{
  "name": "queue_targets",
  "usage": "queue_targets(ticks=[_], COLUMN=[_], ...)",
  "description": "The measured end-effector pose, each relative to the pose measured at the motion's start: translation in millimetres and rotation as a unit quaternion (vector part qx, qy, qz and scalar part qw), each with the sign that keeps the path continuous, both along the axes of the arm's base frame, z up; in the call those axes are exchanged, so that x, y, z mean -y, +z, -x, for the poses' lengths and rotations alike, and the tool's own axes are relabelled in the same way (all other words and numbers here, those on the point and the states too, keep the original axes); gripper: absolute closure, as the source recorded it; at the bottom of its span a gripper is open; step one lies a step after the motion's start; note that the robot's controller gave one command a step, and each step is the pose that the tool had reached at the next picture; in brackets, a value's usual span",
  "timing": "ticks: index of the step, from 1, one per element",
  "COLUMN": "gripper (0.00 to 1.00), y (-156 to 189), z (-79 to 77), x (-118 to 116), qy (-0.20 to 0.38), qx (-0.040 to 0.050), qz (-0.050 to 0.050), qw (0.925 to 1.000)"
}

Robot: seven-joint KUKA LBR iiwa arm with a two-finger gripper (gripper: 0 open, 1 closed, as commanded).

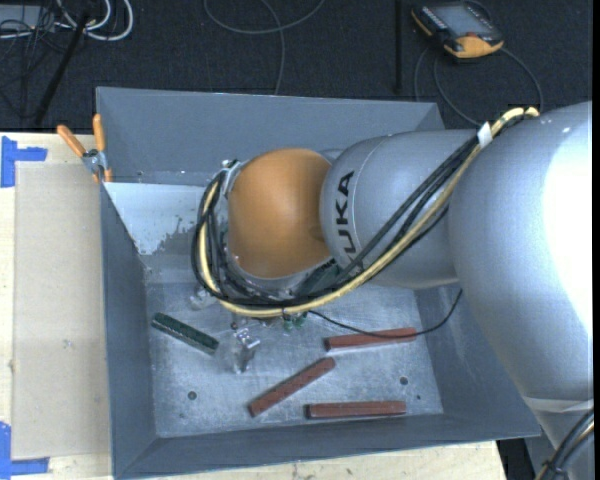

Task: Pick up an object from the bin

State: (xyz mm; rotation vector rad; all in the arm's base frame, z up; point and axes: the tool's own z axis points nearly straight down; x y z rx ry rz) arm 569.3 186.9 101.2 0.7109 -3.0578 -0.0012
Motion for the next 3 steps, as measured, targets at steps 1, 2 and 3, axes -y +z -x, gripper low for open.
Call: queue_targets(ticks=[1,2,3], gripper=[1.00,1.00,1.00], y=[-26,-26,120], z=[-4.1,-4.1,-33.4], x=[-9,-9,-5], qy=[-0.192,-0.192,-0.168], qx=[0.0054,0.0053,0.0031], qz=[-0.003,-0.003,-0.001], qw=[0.9814,0.9813,0.9858])
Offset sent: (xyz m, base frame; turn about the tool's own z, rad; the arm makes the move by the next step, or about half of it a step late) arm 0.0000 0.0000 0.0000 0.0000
